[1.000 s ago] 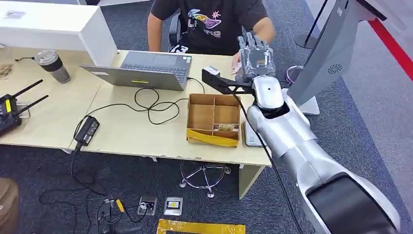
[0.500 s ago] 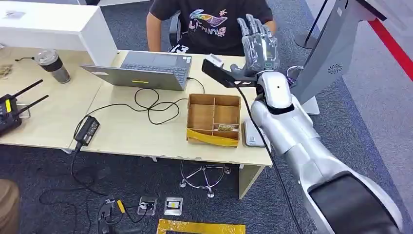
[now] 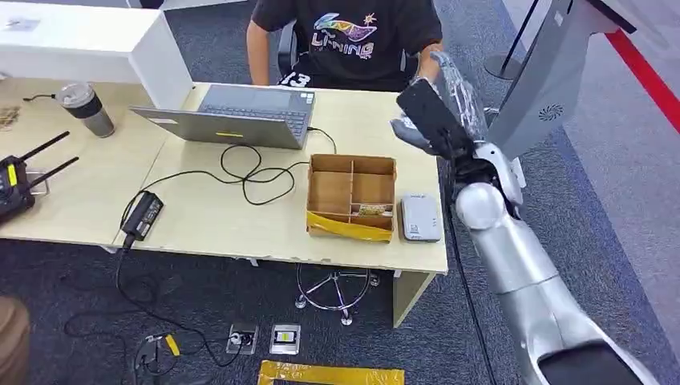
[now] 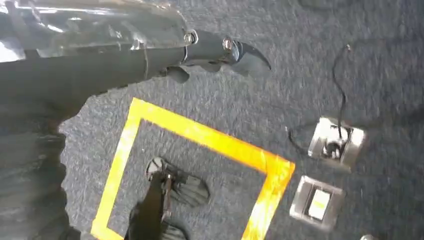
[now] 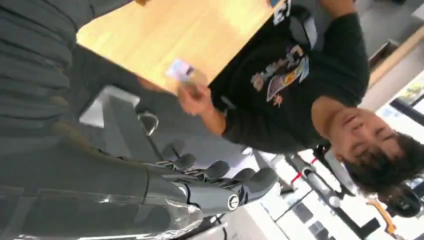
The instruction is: Pass the card to the sensor for recognition and then transmit it.
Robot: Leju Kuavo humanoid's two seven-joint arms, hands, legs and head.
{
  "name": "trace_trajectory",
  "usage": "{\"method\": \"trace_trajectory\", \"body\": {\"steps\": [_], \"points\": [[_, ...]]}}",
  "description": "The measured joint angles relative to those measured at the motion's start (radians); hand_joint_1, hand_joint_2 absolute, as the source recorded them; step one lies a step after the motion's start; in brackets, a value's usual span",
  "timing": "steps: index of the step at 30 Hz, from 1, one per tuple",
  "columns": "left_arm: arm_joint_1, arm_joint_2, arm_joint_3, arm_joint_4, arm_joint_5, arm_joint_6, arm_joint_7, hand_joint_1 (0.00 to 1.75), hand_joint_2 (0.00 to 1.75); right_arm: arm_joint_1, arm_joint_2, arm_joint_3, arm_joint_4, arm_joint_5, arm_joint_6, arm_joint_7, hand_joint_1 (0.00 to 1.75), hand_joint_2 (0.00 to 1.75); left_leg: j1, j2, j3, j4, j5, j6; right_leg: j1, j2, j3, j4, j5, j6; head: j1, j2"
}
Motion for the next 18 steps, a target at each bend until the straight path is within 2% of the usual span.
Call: {"method": "trace_trajectory", "body": {"steps": [4, 8, 12, 18], "points": [[0.01, 0.019, 0.0, 0.0, -0.004, -0.001, 0.0, 0.0, 1.75, 0.117, -0.056, 0.0, -0.243, -0.047, 0.067, 0.043, 0.0, 1.75, 0.0, 0.0, 0.0, 0.0, 0.0, 0.0, 0.0, 0.0, 0.0, 0.0, 0.0, 0.0, 0.0, 0.0], [0.009, 0.029, 0.0, 0.0, -0.015, -0.001, 0.001, 0.0, 1.75, 0.215, -0.089, 0.012, -0.455, -0.03, 0.134, 0.064, 0.0, 1.75, 0.0, 0.001, 0.0, -0.001, -0.001, -0.001, 0.0, 0.0, 0.0, 0.0, 0.0, 0.0, 0.001, 0.0], [0.006, 0.031, 0.0, 0.0, -0.016, -0.002, 0.001, 0.0, 1.75, 0.278, -0.1, 0.059, -0.577, 0.007, 0.179, 0.064, 0.0, 1.75, 0.0, 0.001, 0.0, -0.001, -0.001, -0.001, 0.0, 0.001, 0.0, 0.0, 0.0, 0.0, 0.0, 0.0], [-0.003, 0.026, 0.0, 0.0, -0.026, -0.011, 0.001, 0.0, 1.75, 0.34, -0.102, 0.149, -0.65, 0.087, 0.203, 0.057, 0.0, 1.75, 0.0, 0.001, 0.0, -0.001, 0.0, -0.001, 0.0, 0.0, 0.001, 0.0, 0.0, 0.0, 0.0, 0.0]]}}
